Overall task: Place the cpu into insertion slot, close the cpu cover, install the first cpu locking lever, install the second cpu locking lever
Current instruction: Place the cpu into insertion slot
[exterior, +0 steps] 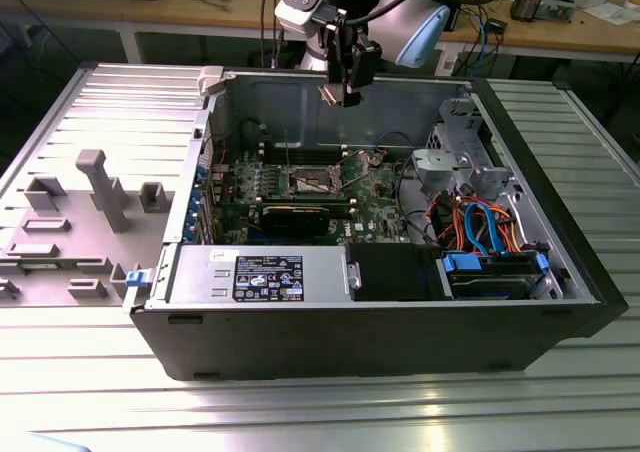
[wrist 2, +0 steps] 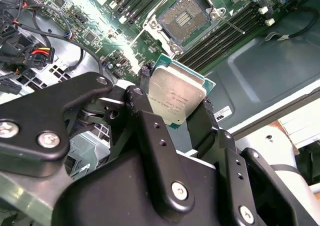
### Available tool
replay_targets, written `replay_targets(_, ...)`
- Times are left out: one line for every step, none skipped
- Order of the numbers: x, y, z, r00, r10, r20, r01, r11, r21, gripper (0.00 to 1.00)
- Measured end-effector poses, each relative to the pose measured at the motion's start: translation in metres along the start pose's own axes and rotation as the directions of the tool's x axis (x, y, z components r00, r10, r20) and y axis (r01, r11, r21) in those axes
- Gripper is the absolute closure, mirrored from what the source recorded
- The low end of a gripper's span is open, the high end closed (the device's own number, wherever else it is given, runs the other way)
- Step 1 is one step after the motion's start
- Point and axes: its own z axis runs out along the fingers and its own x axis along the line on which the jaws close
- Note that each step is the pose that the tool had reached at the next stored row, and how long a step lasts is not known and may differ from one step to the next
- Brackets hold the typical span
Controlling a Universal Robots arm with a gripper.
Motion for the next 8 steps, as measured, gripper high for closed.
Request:
replay_targets(0.0,0.0,0.0,1.0,0.0,0.0,0.0,1.0,0.0,0.45)
replay_targets(0.0,0.0,0.0,1.0,0.003,0.0003,-0.003,1.0,-0.0001,0.45)
replay_targets(0.0,0.0,0.0001,1.0,0.009,0.0008,-0.009,1.0,-0.0002,0.45)
replay_targets(0.0,0.0,0.0004,0.9997,0.024,0.0022,-0.024,0.9997,-0.0005,0.45)
replay_targets(0.0,-0.0001,0.0009,0.9989,0.046,0.0041,-0.046,0.9989,-0.001,0.45)
replay_targets(0.0,-0.0001,0.0011,0.9984,0.056,0.0051,-0.056,0.9984,-0.0012,0.45)
replay_targets(0.0,-0.0001,0.0013,0.9979,0.064,0.0057,-0.064,0.998,-0.0014,0.45)
replay_targets(0.0,-0.0004,0.0027,0.9977,0.068,0.0062,-0.068,0.9977,-0.0013,0.45)
